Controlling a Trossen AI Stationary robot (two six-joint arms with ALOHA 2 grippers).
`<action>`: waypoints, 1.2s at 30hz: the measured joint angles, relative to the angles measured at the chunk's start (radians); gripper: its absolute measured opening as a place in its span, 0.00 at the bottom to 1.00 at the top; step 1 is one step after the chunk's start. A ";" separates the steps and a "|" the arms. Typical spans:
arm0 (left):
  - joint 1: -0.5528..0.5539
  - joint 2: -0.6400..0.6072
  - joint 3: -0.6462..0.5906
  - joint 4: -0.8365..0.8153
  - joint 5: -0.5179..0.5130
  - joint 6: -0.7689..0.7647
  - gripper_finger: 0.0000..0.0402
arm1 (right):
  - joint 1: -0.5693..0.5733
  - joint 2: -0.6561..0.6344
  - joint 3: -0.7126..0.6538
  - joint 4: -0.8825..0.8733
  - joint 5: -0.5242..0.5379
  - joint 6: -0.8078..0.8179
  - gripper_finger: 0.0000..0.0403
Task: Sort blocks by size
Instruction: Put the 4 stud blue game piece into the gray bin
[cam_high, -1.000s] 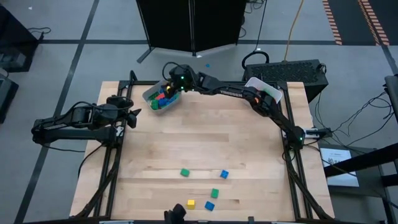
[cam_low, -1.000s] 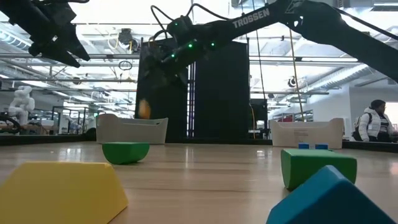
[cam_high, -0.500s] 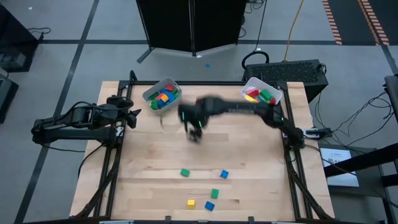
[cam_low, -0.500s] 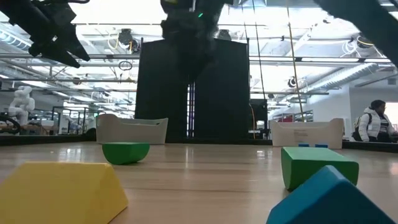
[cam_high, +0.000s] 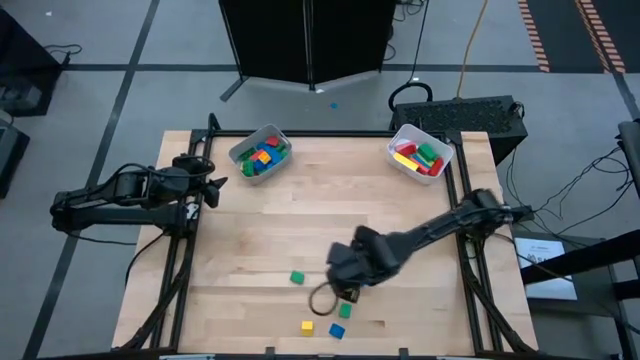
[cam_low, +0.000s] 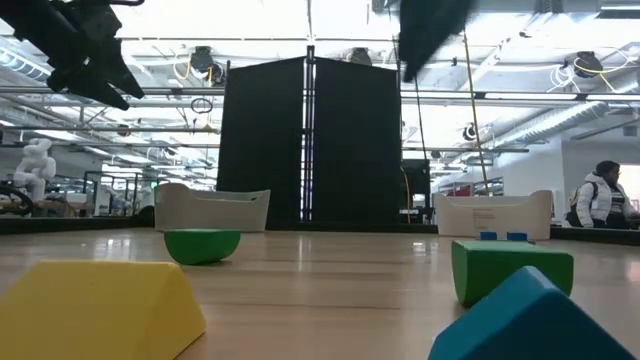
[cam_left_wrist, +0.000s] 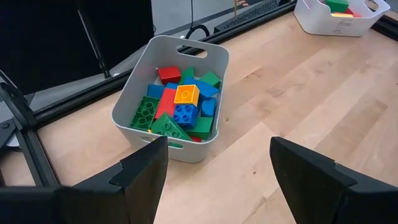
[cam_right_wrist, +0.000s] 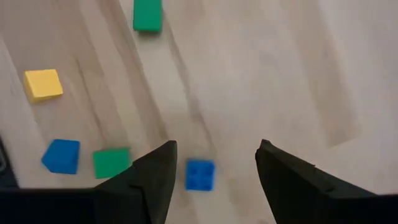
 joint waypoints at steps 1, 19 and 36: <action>0.000 0.000 0.000 0.000 0.001 0.000 0.70 | 0.014 -0.031 -0.064 0.047 -0.010 0.042 0.52; 0.000 0.000 0.000 0.003 0.001 0.000 0.70 | 0.093 -0.116 -0.445 0.370 -0.043 0.199 0.69; 0.000 0.000 0.000 0.003 0.001 0.000 0.70 | 0.040 -0.114 -0.619 0.519 -0.134 0.089 0.74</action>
